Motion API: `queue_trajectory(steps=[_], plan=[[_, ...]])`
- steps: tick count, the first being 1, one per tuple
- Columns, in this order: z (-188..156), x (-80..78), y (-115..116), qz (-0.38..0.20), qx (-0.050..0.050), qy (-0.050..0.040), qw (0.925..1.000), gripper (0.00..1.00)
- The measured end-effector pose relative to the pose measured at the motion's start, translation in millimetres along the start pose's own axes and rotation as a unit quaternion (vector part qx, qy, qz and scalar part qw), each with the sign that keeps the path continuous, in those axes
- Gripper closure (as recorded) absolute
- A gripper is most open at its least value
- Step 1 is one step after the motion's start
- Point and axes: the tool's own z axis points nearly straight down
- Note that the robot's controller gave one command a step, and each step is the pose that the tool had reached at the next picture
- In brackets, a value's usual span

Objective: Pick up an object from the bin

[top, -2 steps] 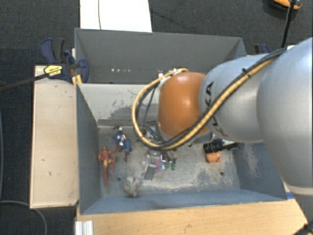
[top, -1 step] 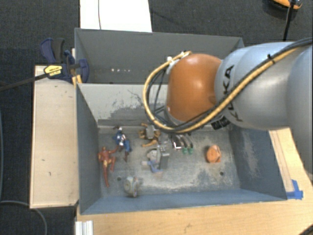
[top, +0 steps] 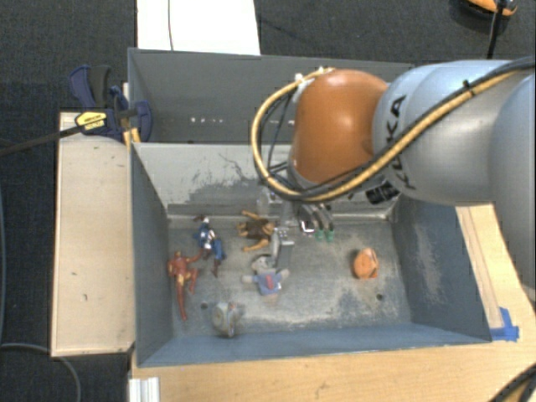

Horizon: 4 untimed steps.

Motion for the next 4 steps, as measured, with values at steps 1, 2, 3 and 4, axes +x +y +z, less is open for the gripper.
queue_trajectory(steps=[1,2,3,4], plan=[[56.7,7.2,-13.3,0.008,0.000,-0.0002,1.0000,0.00],[85.4,10.7,-17.7,-0.010,0.000,0.0046,0.9999,0.00],[93.4,13.4,-22.4,0.122,0.000,0.0009,0.9925,0.00],[93.1,26.7,-24.4,0.087,0.001,0.0042,0.9962,0.00]])
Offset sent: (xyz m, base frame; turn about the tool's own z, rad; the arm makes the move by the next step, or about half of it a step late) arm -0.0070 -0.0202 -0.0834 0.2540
